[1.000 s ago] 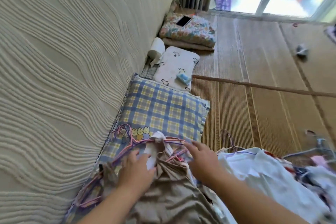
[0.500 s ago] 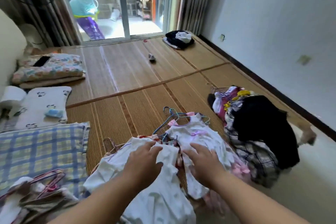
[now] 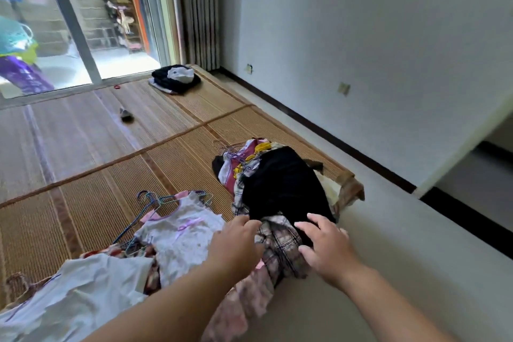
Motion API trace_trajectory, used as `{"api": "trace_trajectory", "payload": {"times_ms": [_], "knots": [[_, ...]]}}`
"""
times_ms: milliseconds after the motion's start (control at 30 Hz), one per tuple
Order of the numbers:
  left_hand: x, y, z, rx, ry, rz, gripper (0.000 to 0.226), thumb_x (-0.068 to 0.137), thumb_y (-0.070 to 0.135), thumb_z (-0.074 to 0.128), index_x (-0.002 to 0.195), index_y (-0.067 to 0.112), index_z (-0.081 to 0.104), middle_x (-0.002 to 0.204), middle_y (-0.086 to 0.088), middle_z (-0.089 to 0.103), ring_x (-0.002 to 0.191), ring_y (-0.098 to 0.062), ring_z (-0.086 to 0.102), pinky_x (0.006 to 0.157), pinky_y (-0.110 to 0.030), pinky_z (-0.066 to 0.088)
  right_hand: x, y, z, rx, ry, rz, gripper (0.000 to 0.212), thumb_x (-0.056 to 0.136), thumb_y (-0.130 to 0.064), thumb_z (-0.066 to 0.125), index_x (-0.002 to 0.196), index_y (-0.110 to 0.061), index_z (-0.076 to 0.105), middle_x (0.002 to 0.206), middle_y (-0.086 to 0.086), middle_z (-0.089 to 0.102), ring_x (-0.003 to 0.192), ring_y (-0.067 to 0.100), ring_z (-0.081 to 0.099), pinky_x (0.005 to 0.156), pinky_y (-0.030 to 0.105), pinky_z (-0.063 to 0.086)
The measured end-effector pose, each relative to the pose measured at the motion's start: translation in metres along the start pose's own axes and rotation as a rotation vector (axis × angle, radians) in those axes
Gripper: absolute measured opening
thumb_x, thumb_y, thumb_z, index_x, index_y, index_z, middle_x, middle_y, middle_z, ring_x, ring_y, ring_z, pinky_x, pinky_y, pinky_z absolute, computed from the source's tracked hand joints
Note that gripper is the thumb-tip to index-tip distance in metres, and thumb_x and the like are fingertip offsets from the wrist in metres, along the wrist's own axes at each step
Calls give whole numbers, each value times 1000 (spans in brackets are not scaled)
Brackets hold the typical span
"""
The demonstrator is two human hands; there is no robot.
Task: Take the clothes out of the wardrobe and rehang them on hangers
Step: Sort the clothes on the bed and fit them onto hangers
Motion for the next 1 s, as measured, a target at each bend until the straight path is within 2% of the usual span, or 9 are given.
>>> {"api": "trace_trajectory", "payload": {"times_ms": [167,367,500,667,833,1000], "knots": [[69,26,22,27,-49,21,53,87,42,50,139,33,40,147,5,35,131,-20,39,103,-42,40,49,55,-2,51,-50,51,49,92,-37,49,140,-36,40,153,-4,24,140,20,26,113,42,23],[176,29,46,22,-125,-34,55,89,43,48,141,33,36,149,5,31,134,-20,35,105,-41,37,153,111,-7,70,-125,43,47,94,-36,47,140,-36,39,154,-6,22,140,18,25,113,42,19],[244,28,43,-7,-150,-75,55,89,42,47,142,33,35,150,5,31,133,-21,37,103,-41,38,229,130,-19,75,-184,10,46,94,-35,46,140,-36,38,153,-7,22,139,17,26,114,44,16],[304,20,34,-23,-135,-161,53,90,44,48,141,35,35,149,6,33,131,-19,40,102,-40,41,306,142,-30,119,-240,-54,46,93,-35,48,138,-37,40,152,-9,23,139,17,27,115,43,21],[352,13,41,-57,-104,-327,54,91,46,48,142,35,34,148,8,33,133,-17,38,102,-39,42,395,163,-34,59,-280,-189,47,92,-36,49,138,-37,40,152,-8,24,139,15,27,115,41,20],[398,16,56,-113,7,-561,53,90,44,50,141,35,37,145,9,36,133,-15,38,104,-39,38,490,178,-27,-57,-398,-424,49,92,-36,50,140,-37,38,152,-7,25,139,15,29,113,42,21]]}}
Point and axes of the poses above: each hand's wrist, its own x-axis towards the middle knuckle, its own z-axis out of the palm, y = z × x, the point moved 3 cm from there along x, towards the middle knuckle
